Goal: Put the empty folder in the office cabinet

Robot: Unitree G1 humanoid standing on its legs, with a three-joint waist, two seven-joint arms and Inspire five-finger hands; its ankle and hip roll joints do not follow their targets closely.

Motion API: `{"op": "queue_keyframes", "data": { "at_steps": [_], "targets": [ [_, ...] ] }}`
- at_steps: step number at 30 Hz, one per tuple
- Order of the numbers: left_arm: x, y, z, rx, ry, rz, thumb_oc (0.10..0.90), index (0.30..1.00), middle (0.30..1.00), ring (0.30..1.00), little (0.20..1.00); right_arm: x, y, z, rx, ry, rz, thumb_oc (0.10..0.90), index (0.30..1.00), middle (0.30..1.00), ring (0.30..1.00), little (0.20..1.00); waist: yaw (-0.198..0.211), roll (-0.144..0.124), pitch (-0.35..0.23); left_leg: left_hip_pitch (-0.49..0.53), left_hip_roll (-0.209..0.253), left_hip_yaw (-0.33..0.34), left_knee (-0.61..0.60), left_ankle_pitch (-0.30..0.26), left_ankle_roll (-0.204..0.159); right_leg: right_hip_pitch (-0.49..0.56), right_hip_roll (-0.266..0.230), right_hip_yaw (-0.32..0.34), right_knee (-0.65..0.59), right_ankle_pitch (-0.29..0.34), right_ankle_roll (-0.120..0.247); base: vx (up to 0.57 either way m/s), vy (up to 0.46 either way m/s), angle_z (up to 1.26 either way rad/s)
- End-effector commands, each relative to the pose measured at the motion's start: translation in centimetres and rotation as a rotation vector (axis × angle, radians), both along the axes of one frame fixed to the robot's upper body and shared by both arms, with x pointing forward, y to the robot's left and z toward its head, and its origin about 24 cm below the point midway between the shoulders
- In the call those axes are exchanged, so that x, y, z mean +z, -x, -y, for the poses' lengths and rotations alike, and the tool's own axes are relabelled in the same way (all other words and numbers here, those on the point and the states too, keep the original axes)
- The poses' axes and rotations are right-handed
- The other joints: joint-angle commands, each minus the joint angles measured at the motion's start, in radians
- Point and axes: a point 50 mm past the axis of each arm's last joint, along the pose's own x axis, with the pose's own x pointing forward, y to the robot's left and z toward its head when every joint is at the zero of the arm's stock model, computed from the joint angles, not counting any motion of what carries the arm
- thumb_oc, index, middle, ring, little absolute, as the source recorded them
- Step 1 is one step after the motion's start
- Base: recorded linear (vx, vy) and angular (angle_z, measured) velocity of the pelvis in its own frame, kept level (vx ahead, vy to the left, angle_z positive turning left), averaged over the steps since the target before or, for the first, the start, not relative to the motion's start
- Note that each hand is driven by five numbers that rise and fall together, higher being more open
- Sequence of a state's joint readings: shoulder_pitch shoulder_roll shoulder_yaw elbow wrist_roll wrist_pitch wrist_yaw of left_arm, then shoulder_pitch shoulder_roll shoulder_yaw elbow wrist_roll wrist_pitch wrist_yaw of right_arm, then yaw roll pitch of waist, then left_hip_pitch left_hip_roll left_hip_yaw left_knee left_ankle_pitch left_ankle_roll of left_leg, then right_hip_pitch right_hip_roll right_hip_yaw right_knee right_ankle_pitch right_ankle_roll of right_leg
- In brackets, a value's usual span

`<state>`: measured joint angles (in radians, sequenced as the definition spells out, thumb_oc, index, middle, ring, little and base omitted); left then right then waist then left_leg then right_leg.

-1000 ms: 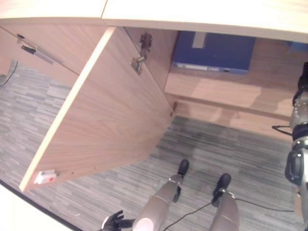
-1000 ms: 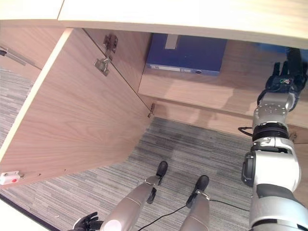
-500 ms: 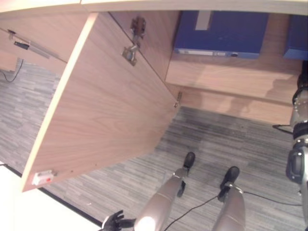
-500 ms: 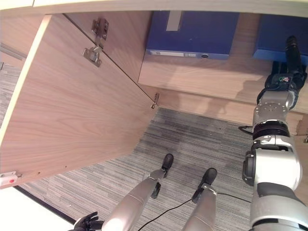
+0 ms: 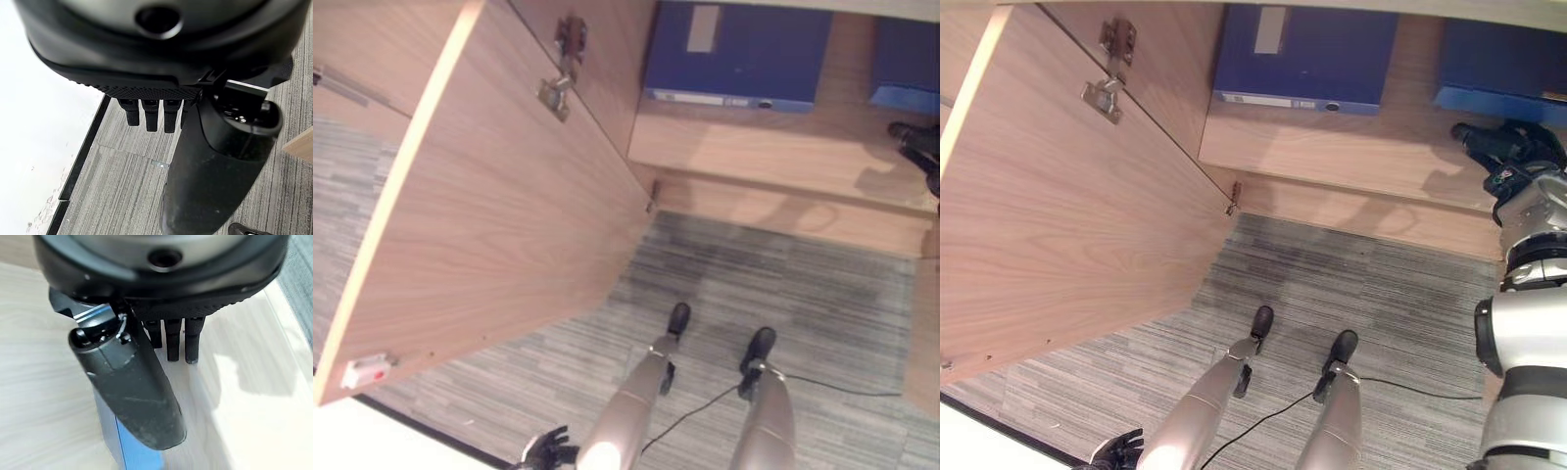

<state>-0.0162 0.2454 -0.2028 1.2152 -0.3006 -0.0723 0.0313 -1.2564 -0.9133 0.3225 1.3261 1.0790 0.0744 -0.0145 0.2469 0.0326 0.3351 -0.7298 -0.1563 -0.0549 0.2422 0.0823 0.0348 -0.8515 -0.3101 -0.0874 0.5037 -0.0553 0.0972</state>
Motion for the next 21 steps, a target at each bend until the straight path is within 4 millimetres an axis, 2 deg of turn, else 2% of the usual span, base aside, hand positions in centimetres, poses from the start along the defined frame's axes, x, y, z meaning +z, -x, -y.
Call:
{"op": "queue_keyframes", "data": {
  "at_steps": [1,9,12,13,14,16,17,18,19,21],
  "targets": [
    [0.3,6.6,-5.5,0.084,-0.15,-0.205,0.8,0.9,0.9,0.9,0.9,5.8,0.4,-1.6,0.11,0.093,0.307,0.8,0.9,0.9,0.9,0.9,0.01,0.012,-0.024,0.027,-0.014,-0.028,-0.041,-0.094,-0.006,0.07,0.009,-0.061,0.048,-0.099,-0.041,0.0,0.0,0.0],
    [0.5,6.0,-5.7,0.098,-0.156,-0.172,0.8,0.9,0.9,0.9,0.9,6.1,0.1,-3.4,0.201,-0.134,0.578,0.8,0.9,0.9,0.9,0.9,0.011,0.029,-0.004,0.042,-0.015,-0.034,-0.039,-0.097,-0.008,0.092,0.012,-0.064,0.04,-0.096,-0.035,0.0,-0.006,-0.02],
    [0.5,5.8,-5.8,0.101,-0.157,-0.167,0.8,0.9,0.9,0.9,0.9,5.9,0.0,-3.4,0.2,-0.133,0.57,0.8,0.9,0.9,0.9,0.9,0.012,0.03,-0.001,0.042,-0.014,-0.033,-0.039,-0.097,-0.009,0.095,0.012,-0.064,0.039,-0.095,-0.034,0.0,0.0,0.0],
    [0.7,5.9,-6.3,0.106,-0.16,-0.167,0.8,0.9,0.9,0.9,0.9,4.5,0.4,-1.6,0.119,0.011,0.379,0.8,0.9,0.9,0.9,0.9,0.012,0.02,0.002,0.046,-0.011,-0.035,-0.04,-0.093,-0.012,0.099,0.011,-0.067,0.035,-0.088,-0.032,0.0,0.0,0.0],
    [0.7,5.9,-6.1,0.105,-0.157,-0.166,0.8,0.9,0.9,0.9,0.9,4.7,0.4,-1.6,0.12,0.017,0.376,0.8,0.9,0.9,0.9,0.9,0.011,0.023,0.003,0.046,-0.011,-0.034,-0.041,-0.093,-0.012,0.099,0.011,-0.066,0.035,-0.088,-0.032,-0.03,0.004,0.01],
    [0.7,5.9,-6.4,0.095,-0.157,-0.175,0.8,0.9,0.9,0.9,0.9,3.5,1.4,1.0,0.017,0.292,0.051,0.8,0.9,0.9,0.9,0.9,0.005,0.011,0.006,0.045,-0.006,-0.029,-0.042,-0.087,-0.014,0.095,0.012,-0.068,0.031,-0.077,-0.033,-0.02,-0.006,0.0],
    [0.8,5.9,-6.5,0.071,-0.161,-0.185,0.8,0.9,0.9,0.9,0.9,3.1,2.0,2.1,-0.021,0.481,-0.159,0.8,0.9,0.9,0.9,0.9,0.002,0.004,0.005,0.041,-0.003,-0.028,-0.044,-0.082,-0.016,0.094,0.012,-0.074,0.025,-0.072,-0.034,-0.05,-0.065,0.01],
    [0.9,5.8,-6.9,0.004,-0.182,-0.209,0.8,0.9,0.9,0.9,0.9,2.2,2.2,2.6,-0.033,0.787,-0.487,0.8,0.9,0.9,0.9,0.9,0.001,-0.012,-0.001,0.036,0.003,-0.032,-0.047,-0.073,-0.019,0.094,0.013,-0.087,0.013,-0.063,-0.037,-0.04,-0.064,0.0],
    [0.9,5.8,-6.8,0.005,-0.178,-0.209,0.8,0.9,0.9,0.9,0.9,2.4,2.2,2.6,-0.032,0.791,-0.487,0.8,0.9,0.9,0.9,0.9,-0.002,-0.009,-0.002,0.035,0.003,-0.032,-0.047,-0.073,-0.019,0.094,0.014,-0.088,0.013,-0.063,-0.037,-0.03,-0.074,-0.01],
    [1.1,5.9,-7.3,0.002,-0.188,-0.218,0.8,0.9,0.9,0.9,0.9,2.0,1.6,1.8,0.013,0.965,-0.627,0.8,0.9,0.9,0.9,0.9,-0.005,-0.025,-0.009,0.043,0.009,-0.036,-0.057,-0.067,-0.021,0.101,0.017,-0.092,-0.001,-0.054,-0.038,-0.01,-0.047,0.01]
  ]
}}
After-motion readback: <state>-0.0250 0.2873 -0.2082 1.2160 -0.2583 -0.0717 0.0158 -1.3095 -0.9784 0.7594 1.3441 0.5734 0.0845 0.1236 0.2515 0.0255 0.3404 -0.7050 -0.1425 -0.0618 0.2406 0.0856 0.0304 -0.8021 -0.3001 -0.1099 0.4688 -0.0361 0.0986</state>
